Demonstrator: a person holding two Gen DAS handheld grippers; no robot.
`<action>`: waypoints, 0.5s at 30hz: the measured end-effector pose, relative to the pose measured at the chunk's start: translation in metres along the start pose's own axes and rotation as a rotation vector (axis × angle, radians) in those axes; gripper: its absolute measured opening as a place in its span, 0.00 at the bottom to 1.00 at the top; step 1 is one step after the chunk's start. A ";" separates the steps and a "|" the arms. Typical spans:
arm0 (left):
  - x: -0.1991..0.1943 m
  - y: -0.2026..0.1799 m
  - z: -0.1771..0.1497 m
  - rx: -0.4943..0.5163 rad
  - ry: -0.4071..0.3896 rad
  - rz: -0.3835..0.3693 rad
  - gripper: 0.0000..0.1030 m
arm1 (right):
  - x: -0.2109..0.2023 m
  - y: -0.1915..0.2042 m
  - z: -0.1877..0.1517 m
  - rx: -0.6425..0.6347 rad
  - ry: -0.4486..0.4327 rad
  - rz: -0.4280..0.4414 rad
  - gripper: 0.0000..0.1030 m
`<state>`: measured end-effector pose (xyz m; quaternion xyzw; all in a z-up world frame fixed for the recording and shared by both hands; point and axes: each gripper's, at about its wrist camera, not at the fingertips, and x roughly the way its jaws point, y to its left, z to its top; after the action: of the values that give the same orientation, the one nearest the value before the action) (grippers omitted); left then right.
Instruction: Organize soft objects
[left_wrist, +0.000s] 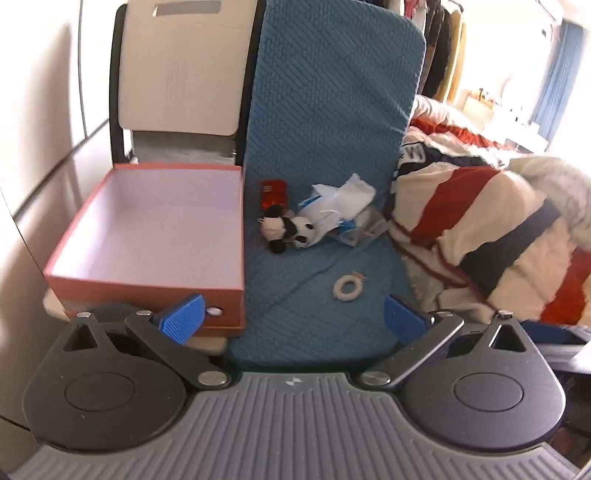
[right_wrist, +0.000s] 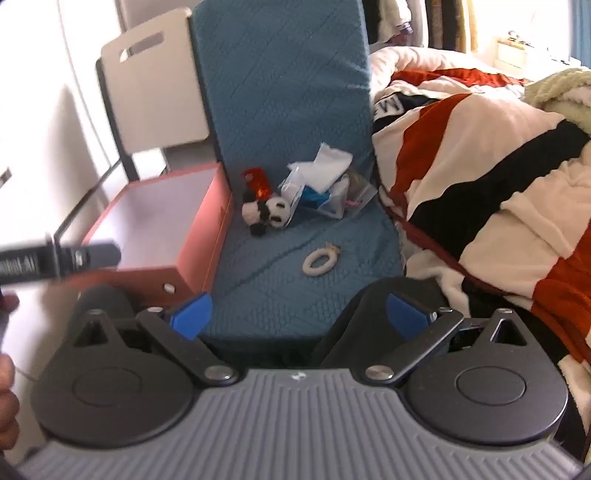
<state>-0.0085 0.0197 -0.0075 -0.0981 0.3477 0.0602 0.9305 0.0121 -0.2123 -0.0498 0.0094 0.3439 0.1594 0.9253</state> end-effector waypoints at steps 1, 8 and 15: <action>0.003 0.003 0.003 -0.001 0.002 0.007 1.00 | 0.001 -0.001 0.004 0.029 0.003 -0.003 1.00; 0.032 0.020 0.019 -0.020 0.036 0.000 1.00 | 0.002 0.016 0.024 -0.084 -0.036 0.000 1.00; 0.041 0.014 0.026 0.011 0.038 0.012 1.00 | 0.012 0.023 0.030 -0.095 -0.016 0.009 1.00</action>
<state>0.0362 0.0407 -0.0177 -0.0919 0.3664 0.0620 0.9238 0.0328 -0.1839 -0.0318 -0.0319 0.3286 0.1798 0.9267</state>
